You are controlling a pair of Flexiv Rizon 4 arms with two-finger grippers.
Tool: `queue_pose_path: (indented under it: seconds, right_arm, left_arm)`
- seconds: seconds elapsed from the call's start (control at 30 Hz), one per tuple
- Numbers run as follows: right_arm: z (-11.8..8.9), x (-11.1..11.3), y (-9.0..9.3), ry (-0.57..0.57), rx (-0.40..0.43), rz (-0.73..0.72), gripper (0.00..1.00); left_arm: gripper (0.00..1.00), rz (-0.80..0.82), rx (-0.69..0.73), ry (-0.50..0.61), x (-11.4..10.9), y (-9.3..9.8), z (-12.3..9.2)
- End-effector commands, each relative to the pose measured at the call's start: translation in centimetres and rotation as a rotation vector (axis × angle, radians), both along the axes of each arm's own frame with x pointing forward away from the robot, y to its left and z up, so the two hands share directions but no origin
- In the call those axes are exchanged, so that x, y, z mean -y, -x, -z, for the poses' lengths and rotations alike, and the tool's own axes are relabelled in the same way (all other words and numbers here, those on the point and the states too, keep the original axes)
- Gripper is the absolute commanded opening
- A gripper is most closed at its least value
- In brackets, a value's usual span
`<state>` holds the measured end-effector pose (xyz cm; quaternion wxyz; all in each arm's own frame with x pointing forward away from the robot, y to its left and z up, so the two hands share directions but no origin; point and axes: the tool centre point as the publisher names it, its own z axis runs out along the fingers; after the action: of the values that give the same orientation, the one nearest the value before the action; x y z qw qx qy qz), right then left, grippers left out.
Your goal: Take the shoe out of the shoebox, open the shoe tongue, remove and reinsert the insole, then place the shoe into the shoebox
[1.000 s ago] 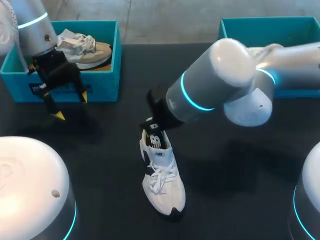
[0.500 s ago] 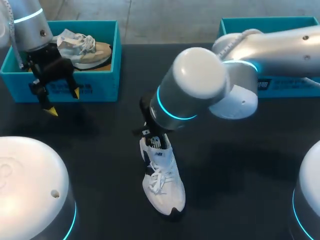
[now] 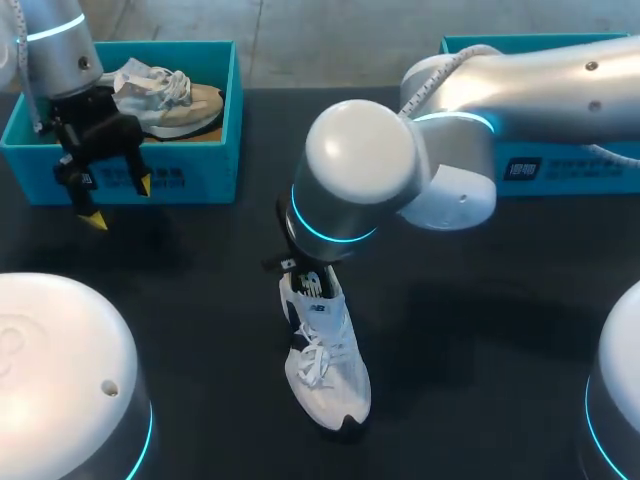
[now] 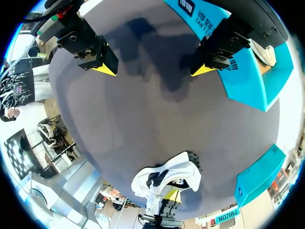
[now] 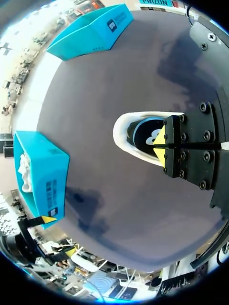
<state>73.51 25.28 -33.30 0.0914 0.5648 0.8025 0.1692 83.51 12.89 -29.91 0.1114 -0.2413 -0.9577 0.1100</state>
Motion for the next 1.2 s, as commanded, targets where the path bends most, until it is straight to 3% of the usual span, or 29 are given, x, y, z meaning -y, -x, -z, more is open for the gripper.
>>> queue_pose_path:
  seconds: [0.03,1.2]
  right_arm:
    - [0.4,-0.1,-0.3,0.004,0.001,0.007,0.0]
    - [4.0,1.3,-2.5,0.117,-0.018,0.093,0.0]
  left_arm:
    - [1.0,0.001,0.0,-0.003,0.0,0.0,0.0]
    - [1.0,0.001,0.0,-0.003,0.0,0.0,0.0]
